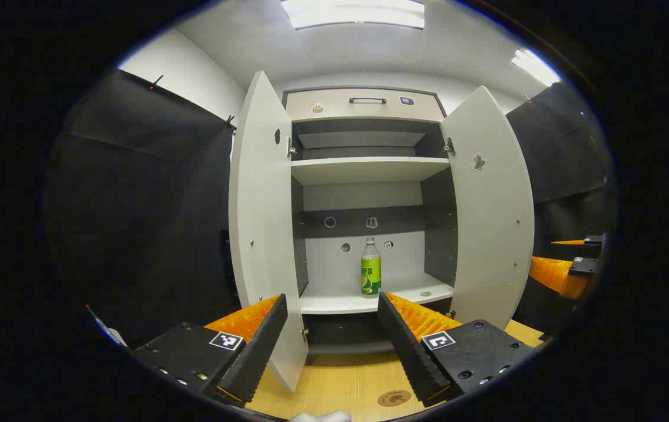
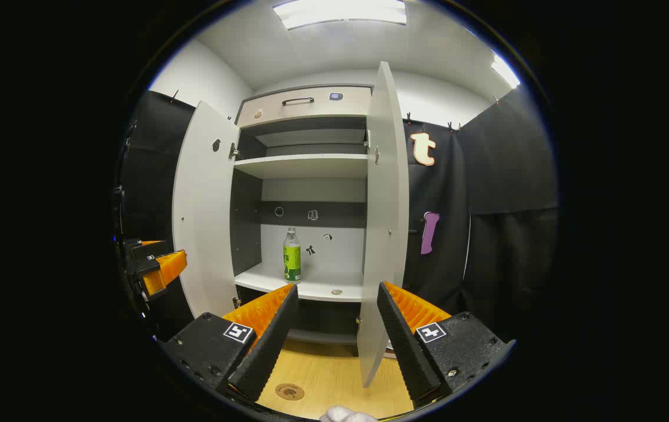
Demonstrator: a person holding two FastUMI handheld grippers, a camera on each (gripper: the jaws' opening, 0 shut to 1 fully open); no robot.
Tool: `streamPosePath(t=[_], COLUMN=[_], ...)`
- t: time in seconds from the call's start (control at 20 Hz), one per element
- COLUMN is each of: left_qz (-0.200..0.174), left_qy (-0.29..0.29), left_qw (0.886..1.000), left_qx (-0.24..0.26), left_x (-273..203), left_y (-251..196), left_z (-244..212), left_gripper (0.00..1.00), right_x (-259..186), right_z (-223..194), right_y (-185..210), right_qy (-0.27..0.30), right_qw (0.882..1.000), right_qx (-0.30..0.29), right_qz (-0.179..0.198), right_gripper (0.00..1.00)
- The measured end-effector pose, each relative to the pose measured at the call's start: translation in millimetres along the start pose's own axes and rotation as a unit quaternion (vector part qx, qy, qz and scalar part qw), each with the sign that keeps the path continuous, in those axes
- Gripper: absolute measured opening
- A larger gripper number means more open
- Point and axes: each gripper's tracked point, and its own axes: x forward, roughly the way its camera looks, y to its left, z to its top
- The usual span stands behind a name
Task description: Grasp the bottle in the cabinet with the left hand and place it on the coaster, then close the right door with the right hand and the left door with the left hand.
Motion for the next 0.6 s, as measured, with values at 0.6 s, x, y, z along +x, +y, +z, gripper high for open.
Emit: streamPosePath(t=[0.6], left_qz=[0.012], left_qy=[-0.007], left_qw=[1.000], left_qx=[0.002], left_x=[-5], left_y=[19], left_z=[4], left_gripper=[0.96], right_x=[0], right_z=[6], right_y=[11], right_qy=[-0.012], right_qw=[1.000], right_qx=[0.008], right_qz=[0.001], right_gripper=[0.83])
